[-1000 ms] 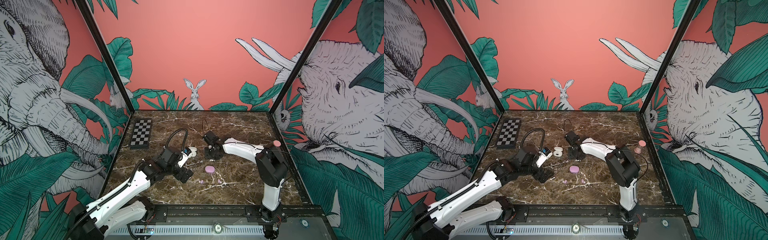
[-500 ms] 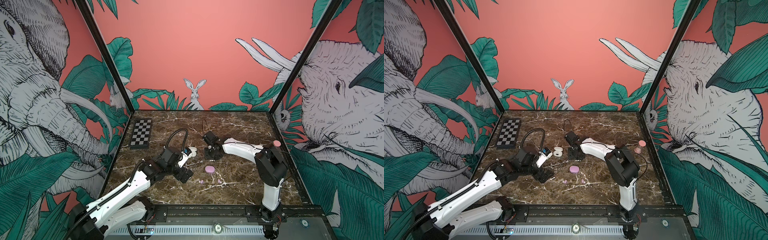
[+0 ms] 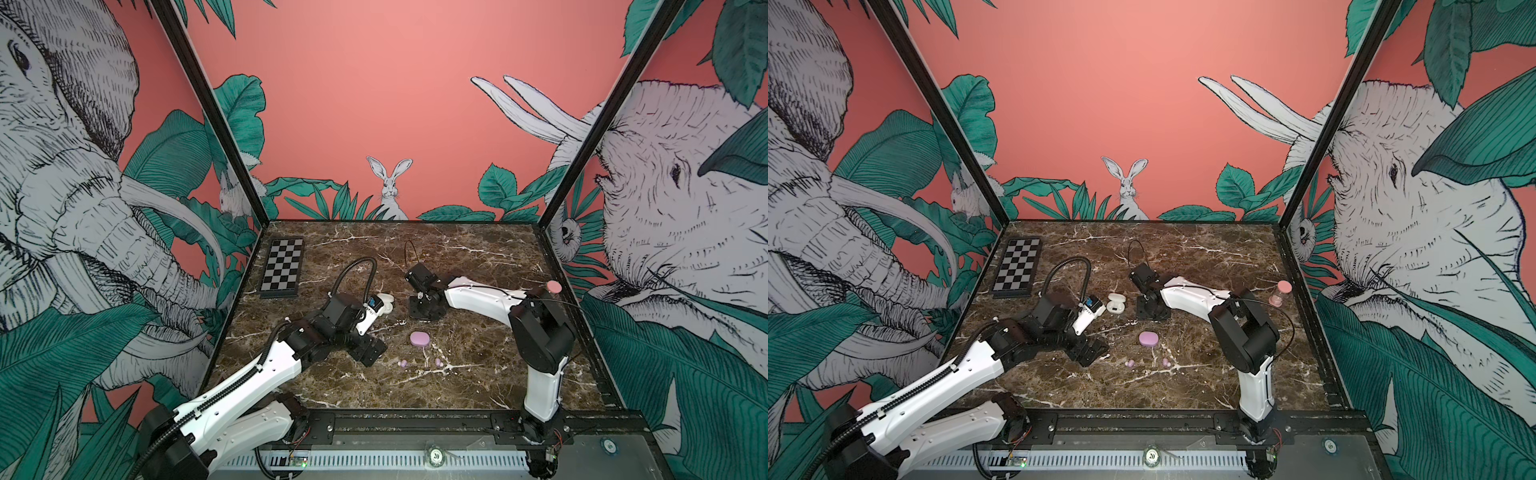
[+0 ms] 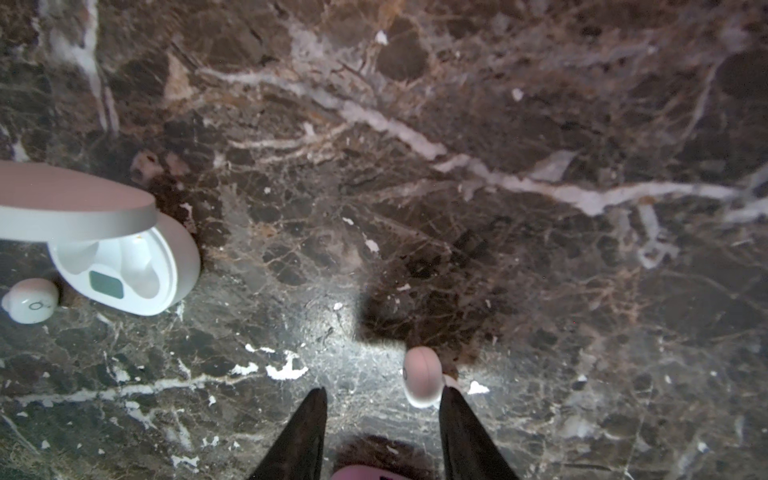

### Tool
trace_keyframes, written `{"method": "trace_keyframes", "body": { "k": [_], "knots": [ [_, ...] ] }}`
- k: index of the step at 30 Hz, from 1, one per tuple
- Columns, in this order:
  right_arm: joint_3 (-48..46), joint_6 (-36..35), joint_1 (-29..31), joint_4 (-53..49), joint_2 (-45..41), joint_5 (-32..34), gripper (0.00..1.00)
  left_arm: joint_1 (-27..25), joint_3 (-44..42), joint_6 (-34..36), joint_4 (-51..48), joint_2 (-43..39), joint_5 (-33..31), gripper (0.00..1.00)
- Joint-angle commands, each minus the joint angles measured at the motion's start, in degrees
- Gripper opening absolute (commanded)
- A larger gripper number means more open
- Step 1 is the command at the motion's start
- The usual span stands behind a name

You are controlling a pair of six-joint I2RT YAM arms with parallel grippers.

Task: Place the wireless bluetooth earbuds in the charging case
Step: 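Lower the open right gripper around the white earbud and close it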

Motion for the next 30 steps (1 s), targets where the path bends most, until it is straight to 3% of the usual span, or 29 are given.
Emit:
{"method": "trace_keyframes", "body": {
  "k": [1, 11, 30],
  "knots": [
    [-0.4, 0.9, -0.3, 0.0, -1.5, 0.9, 0.44, -0.2, -0.1, 0.1, -0.8, 0.6, -0.2, 0.99],
    [-0.5, 1.0, -0.3, 0.3, -0.9, 0.9, 0.43, -0.3, 0.5, -0.3, -1.8, 1.0, -5.4, 0.99],
    [-1.2, -0.1, -0.3, -1.3, 0.7, 2.8, 0.37, -0.2, 0.6, -0.2, -2.1, 1.4, -5.7, 0.99]
  ]
}}
